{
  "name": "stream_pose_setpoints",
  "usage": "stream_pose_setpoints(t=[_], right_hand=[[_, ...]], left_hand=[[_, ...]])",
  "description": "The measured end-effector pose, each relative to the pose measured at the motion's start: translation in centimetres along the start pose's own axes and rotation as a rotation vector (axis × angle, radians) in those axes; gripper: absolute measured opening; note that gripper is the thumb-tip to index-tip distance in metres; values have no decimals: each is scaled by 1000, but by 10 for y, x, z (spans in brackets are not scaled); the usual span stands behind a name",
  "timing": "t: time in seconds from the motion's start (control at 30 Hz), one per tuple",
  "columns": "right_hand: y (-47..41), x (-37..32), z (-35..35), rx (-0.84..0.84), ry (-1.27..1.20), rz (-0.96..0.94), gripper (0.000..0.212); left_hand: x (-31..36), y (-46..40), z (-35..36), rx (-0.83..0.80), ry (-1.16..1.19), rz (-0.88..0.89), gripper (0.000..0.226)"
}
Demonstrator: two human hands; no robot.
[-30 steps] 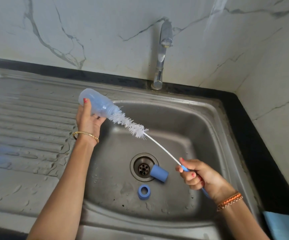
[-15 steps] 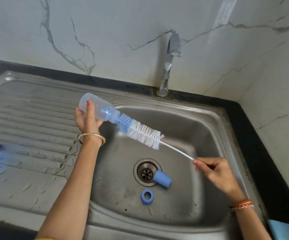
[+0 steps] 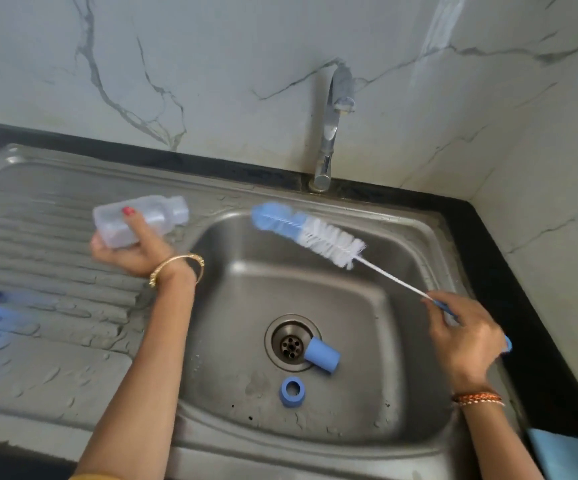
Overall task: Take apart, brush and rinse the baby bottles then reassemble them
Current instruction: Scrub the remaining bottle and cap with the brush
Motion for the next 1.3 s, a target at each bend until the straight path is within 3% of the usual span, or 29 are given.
stream_pose_setpoints(t=[0.1, 0.13, 0.2, 0.3, 0.37, 0.5, 0.63, 0.8, 0.93, 1.03, 1.17, 1.3], right_hand=[[0, -7, 12, -182, -62, 164, 17], [2, -12, 21, -287, -90, 207, 11], [10, -20, 39, -509, -141, 253, 19], [18, -29, 45, -676, -265, 329, 22], [21, -34, 47, -689, -328, 399, 22], [25, -39, 54, -696, -436, 417, 33], [26, -38, 57, -735, -528, 410, 42], [25, -23, 58, -712, -443, 342, 28], [27, -15, 57, -781, -505, 391, 48], [28, -16, 54, -827, -498, 402, 49], [34, -25, 59, -839, -502, 463, 46], [33, -53, 65, -832, -646, 646, 33]], left_hand=[[-6, 10, 7, -131, -49, -72, 44], [-13, 21, 13, -213, -80, -143, 47], [-25, 44, 22, -352, -91, -325, 55], [-41, 70, 28, -511, -155, -542, 28], [-48, 79, 26, -568, -271, -595, 23], [-58, 90, 24, -593, -405, -674, 43], [-59, 88, 21, -551, -393, -718, 32], [-66, 82, 18, -548, -426, -677, 31], [-69, 78, 15, -515, -439, -724, 27], [-67, 68, 16, -503, -431, -737, 28], [-66, 68, 16, -580, -440, -810, 30], [-58, 83, 24, -711, -440, -824, 35]])
Point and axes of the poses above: each hand's wrist, its own y-axis away from the middle knuckle, its own z-axis out of the palm, x = y × z, the point moved 5 cm from there along -y, towards the middle knuckle, and after that the axes turned 5 degrees about -x, right-handed, at the moved point
